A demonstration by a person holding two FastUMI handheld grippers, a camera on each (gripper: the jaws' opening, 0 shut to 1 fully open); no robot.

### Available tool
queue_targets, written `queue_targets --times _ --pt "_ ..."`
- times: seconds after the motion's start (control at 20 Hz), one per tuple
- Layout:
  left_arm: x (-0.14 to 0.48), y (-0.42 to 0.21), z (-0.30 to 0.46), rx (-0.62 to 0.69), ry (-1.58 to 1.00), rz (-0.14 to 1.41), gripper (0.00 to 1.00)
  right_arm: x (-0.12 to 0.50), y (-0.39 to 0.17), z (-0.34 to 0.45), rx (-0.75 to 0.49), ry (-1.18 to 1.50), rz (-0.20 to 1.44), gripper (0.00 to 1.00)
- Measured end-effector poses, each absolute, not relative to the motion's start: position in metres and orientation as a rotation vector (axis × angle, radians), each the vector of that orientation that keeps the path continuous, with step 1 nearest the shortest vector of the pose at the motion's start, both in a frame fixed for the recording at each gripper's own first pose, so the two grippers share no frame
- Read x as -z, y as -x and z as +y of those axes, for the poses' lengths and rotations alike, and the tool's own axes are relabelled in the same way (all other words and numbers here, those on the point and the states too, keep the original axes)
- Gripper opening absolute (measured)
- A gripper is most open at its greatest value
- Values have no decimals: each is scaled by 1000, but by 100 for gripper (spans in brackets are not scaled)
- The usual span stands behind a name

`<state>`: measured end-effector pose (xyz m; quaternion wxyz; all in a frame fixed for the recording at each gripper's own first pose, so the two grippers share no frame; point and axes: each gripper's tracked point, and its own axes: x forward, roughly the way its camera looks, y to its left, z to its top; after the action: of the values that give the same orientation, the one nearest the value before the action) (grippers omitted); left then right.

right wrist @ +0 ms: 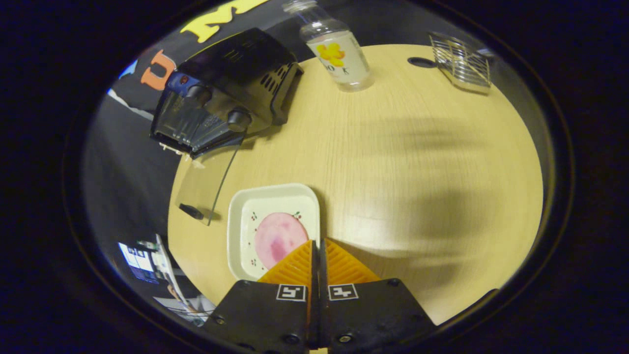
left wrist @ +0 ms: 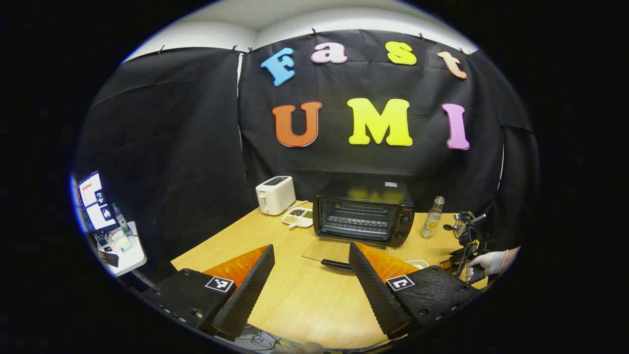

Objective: Open the electric oven with the left hand, put the food in, and close the electric oven.

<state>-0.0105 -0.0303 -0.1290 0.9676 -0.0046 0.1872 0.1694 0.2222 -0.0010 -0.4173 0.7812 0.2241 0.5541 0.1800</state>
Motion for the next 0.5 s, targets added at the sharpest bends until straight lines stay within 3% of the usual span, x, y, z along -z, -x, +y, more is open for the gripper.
queue_targets --times 0.1,0.3,0.45,0.5 --pt "131 9 -33 -328 5 386 97 413 -215 0 -415 -572 1193 0" --pt "134 2 -39 -289 11 386 97 407 -212 -7 -411 -644 1147 4" --pt "131 -2 -41 -251 15 374 97 395 -209 -13 -372 -734 1111 0" --pt "129 -3 -40 -238 10 364 97 389 -209 -15 -353 -772 1093 4"
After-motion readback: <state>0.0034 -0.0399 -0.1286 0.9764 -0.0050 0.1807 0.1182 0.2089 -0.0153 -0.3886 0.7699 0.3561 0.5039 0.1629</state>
